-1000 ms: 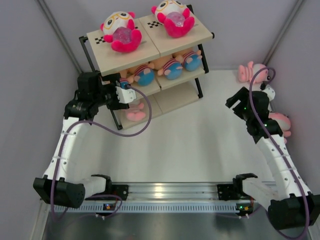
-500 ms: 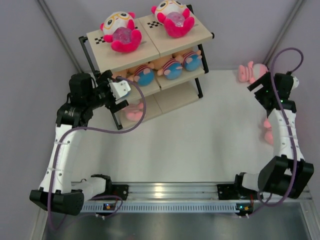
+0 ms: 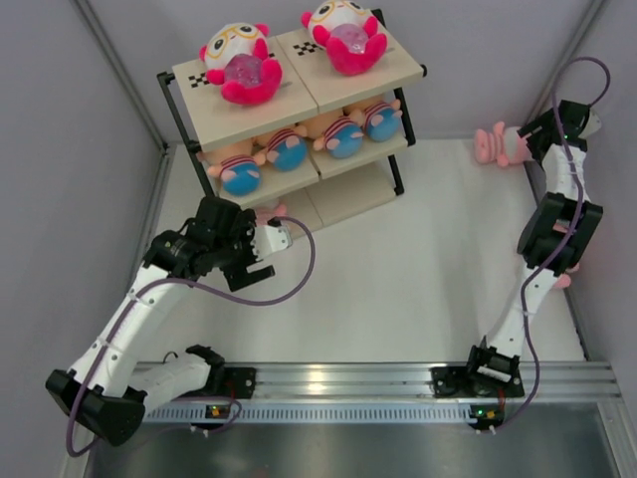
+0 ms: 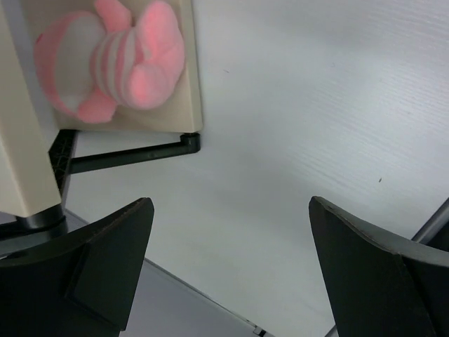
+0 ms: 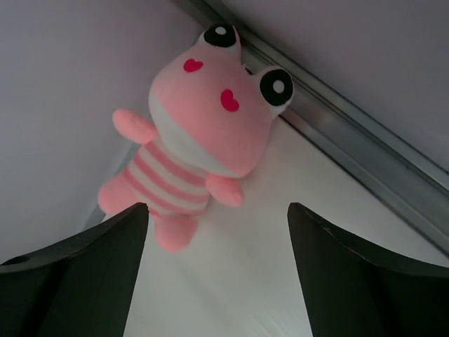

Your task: Place and organize the stuffed toys onto the shelf

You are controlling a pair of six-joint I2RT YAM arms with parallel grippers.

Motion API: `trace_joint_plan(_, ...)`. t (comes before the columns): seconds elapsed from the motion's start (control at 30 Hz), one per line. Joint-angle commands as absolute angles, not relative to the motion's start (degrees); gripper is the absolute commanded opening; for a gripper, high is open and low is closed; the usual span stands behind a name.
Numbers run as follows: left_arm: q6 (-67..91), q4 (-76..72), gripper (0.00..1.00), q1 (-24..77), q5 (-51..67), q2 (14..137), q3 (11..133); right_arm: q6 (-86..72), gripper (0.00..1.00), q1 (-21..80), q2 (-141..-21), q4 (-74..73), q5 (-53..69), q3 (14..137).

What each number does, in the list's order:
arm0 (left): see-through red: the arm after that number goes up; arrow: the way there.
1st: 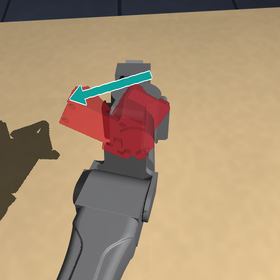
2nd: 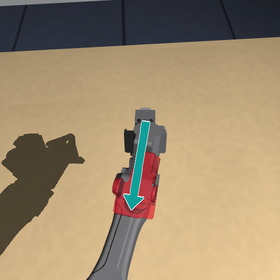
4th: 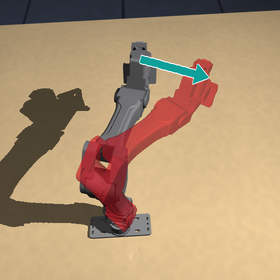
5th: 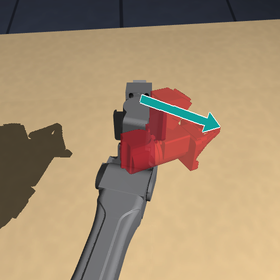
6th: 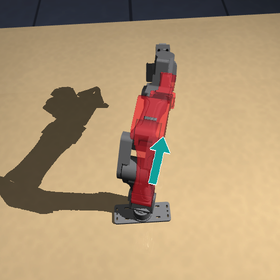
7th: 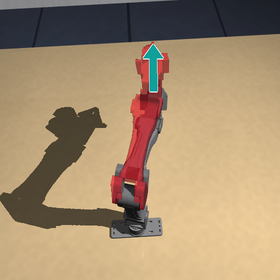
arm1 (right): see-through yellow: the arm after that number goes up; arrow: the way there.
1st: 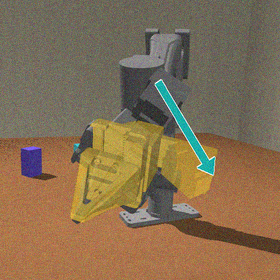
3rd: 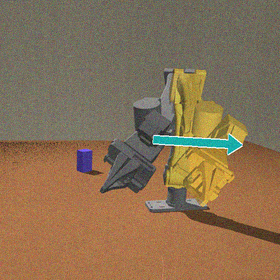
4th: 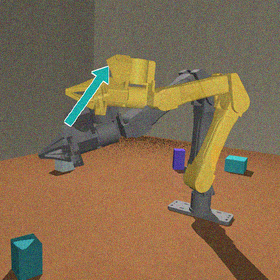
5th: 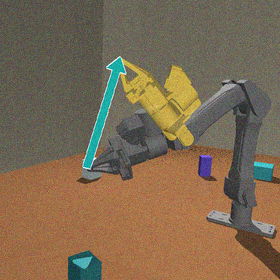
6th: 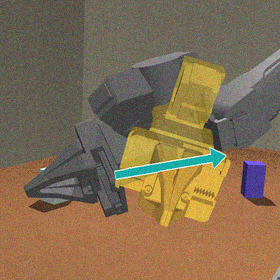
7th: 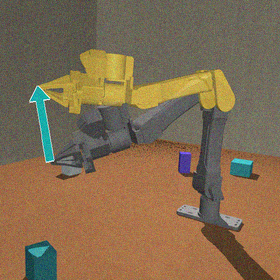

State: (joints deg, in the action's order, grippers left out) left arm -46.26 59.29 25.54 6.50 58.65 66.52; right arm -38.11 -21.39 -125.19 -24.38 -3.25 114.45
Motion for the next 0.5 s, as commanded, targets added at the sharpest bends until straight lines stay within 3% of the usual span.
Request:
trace_joint_plan(0.0, -44.82, 64.67, 0.98, 27.76, 4.22, 60.02, 68.9, -39.37, 0.8, -21.88, -133.82, -21.02, -3.08, 125.56)
trace_joint_plan(0.2, -44.56, 66.01, 0.98, 31.82, 0.79, 66.08, 72.94, -44.82, 0.75, -21.88, -143.07, -9.68, -4.83, 130.86)
trace_joint_plan(0.37, -43.95, 65.92, 0.98, 31.82, 2.55, 70.48, 76.99, -44.56, 0.72, -21.01, -148.35, -9.84, -10.62, 134.56)
trace_joint_plan(0.47, -43.95, 65.92, 0.98, 31.82, 3.34, 72.42, 79.1, -44.3, 0.64, -20.66, -148.89, -10.46, -14.32, 133.25)
